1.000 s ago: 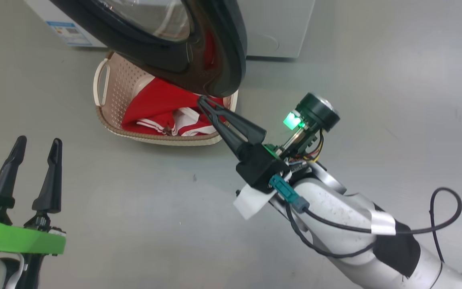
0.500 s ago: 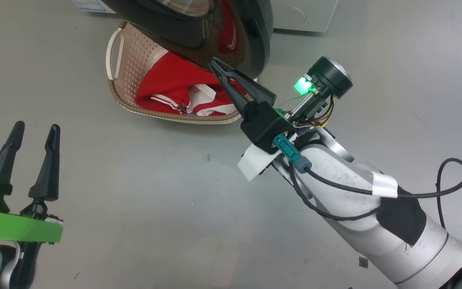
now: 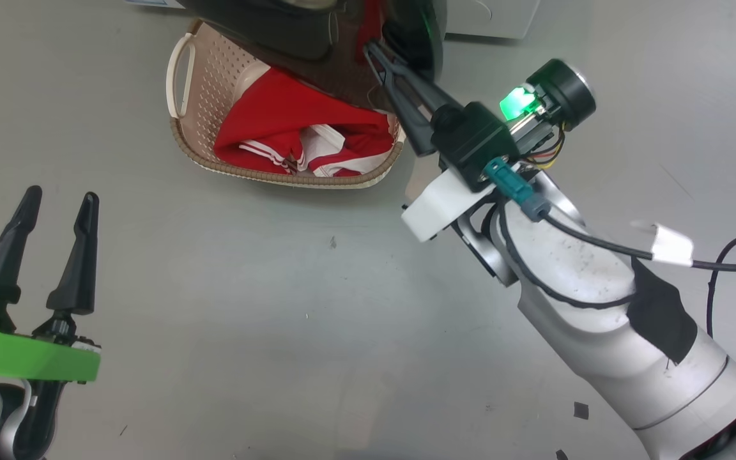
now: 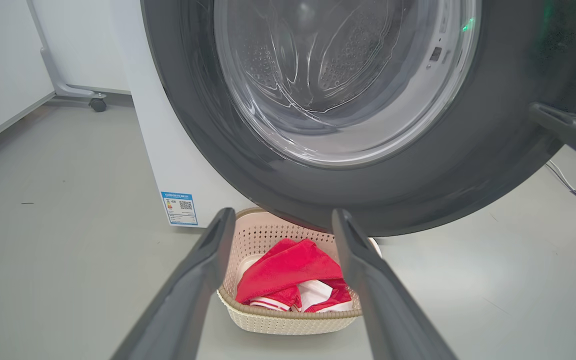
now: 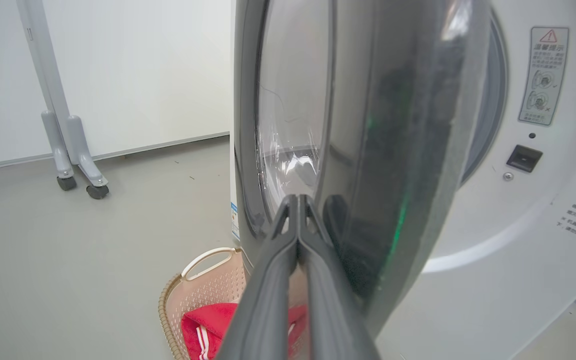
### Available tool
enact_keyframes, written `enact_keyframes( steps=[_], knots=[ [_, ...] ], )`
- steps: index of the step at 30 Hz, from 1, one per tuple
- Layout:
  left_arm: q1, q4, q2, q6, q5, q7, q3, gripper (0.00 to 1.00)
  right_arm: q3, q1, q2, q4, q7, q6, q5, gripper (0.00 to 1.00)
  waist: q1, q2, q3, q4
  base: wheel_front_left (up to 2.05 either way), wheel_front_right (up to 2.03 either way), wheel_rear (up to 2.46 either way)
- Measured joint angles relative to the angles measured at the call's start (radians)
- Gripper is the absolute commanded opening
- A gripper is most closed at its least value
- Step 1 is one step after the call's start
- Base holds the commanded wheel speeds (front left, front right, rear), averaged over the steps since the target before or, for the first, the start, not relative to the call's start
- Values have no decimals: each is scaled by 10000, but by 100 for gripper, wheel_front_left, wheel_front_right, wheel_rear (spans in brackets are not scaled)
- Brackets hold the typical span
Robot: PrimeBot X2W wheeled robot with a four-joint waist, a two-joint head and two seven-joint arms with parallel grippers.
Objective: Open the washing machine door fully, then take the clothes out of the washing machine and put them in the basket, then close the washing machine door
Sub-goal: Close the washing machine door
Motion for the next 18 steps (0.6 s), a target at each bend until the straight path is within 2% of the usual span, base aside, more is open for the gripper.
enact_keyframes(
  steps=[9,18],
  knots=[
    [-202,-77,73,0,-52,-2,-35,100,-895,-591,12,205,-117,0,571,0,0,0,402,47,0,0,0],
    [-544,-247,198,0,-109,-2,-100,100,-1133,-1830,4,813,173,0,316,0,0,0,933,169,0,0,0]
  ],
)
